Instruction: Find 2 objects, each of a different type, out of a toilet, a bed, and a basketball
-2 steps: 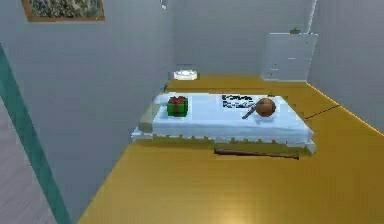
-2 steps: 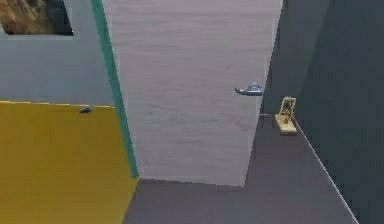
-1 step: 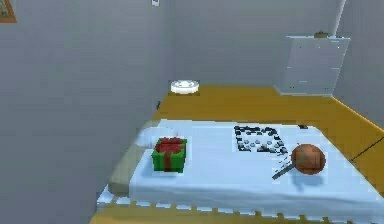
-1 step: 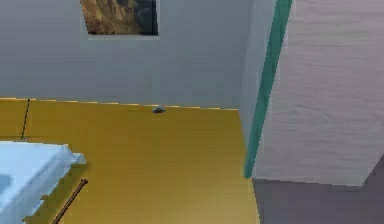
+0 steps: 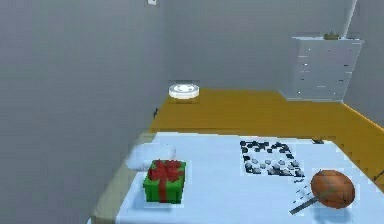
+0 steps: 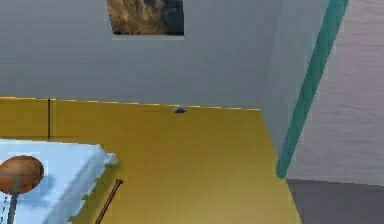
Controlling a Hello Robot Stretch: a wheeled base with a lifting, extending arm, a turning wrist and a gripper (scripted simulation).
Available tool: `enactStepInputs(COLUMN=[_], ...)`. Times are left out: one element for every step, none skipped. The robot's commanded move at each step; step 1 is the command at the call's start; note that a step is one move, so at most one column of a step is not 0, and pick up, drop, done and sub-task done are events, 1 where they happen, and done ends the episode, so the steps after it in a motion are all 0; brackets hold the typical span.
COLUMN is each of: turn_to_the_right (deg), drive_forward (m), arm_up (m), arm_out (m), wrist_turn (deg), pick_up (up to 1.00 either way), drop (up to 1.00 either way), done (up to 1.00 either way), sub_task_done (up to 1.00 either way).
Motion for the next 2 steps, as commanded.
enactStepInputs(turn_to_the_right=[15.0,0.0], drive_forward=[0.0,0.0], arm_up=[0.0,0.0], arm_out=[0.0,0.0], wrist_turn=[0.0,0.0], pick_up=[0.0,0.0], drop=[0.0,0.0], done=[0.0,1.0], sub_task_done=[0.0,0.0])
